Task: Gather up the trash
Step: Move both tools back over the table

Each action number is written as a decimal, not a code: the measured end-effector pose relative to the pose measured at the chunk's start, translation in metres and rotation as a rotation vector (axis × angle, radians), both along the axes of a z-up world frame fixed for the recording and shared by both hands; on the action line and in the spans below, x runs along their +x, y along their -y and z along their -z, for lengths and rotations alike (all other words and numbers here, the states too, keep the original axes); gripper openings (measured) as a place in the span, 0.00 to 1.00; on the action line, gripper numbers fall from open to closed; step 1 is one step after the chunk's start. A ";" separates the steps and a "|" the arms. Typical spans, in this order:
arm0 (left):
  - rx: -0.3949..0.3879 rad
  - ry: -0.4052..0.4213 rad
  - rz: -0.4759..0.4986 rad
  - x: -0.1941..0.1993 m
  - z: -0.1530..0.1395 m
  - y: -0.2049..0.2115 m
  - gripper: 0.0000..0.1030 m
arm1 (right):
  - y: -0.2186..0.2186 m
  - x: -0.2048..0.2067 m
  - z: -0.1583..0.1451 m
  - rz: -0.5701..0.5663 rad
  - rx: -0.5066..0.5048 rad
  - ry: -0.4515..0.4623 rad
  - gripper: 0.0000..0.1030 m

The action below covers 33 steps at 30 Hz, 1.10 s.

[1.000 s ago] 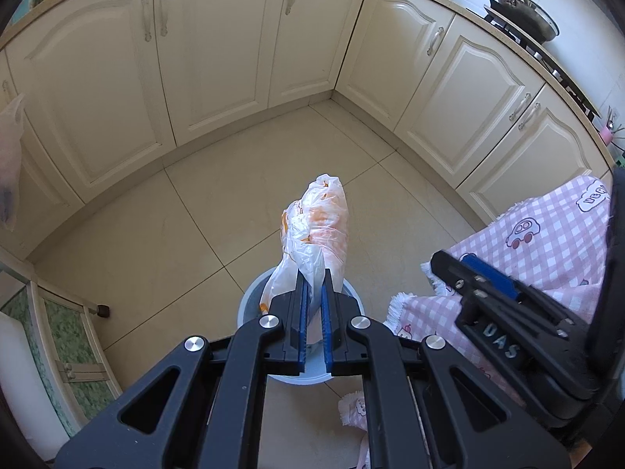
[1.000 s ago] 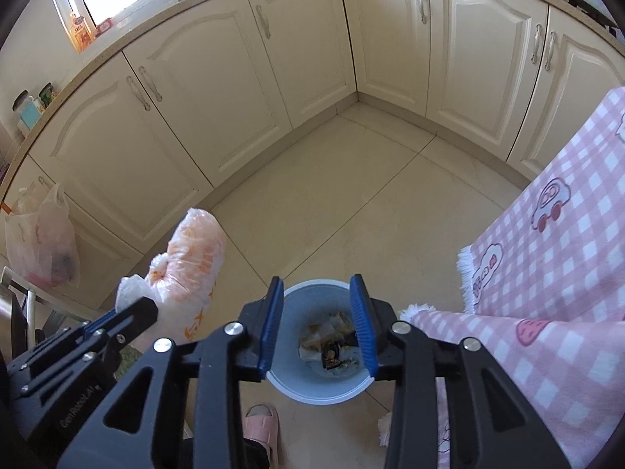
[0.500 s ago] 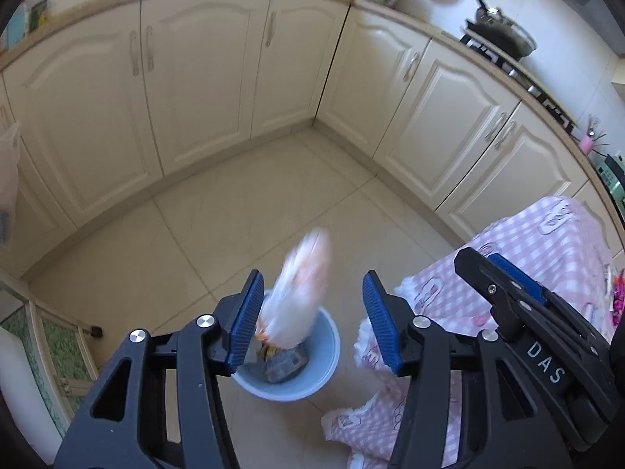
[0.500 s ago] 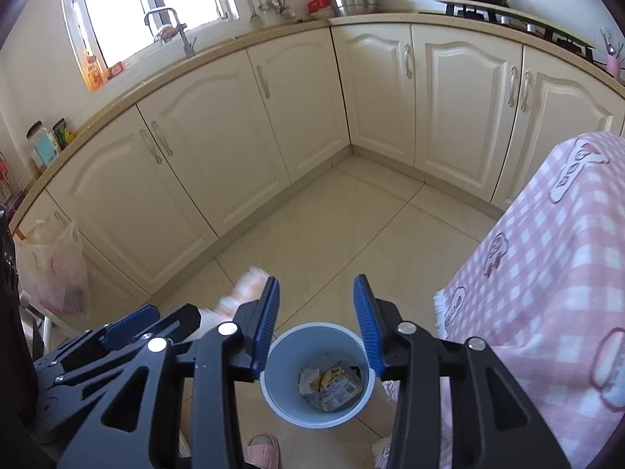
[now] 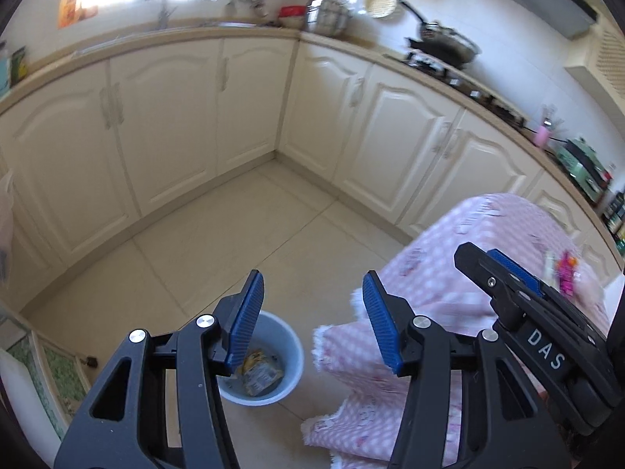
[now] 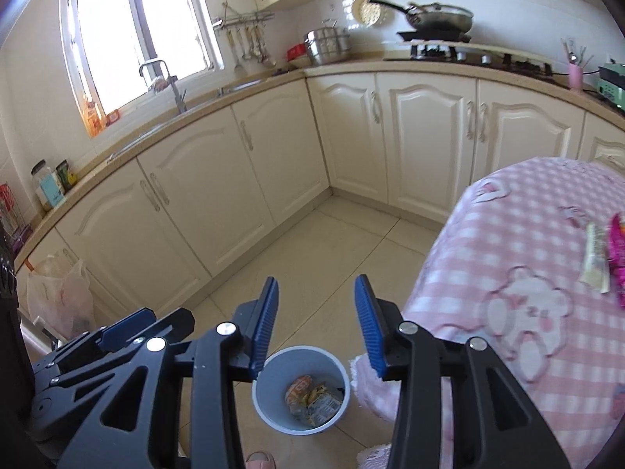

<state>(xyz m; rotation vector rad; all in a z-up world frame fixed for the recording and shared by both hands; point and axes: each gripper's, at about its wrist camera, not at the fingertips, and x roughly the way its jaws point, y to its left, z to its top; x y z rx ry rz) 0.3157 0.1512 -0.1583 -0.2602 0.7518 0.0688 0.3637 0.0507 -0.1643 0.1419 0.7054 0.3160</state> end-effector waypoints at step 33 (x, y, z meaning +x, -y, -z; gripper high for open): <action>0.031 -0.028 0.535 0.062 -0.009 0.325 0.50 | 0.360 -0.055 -0.004 0.563 0.074 0.020 0.60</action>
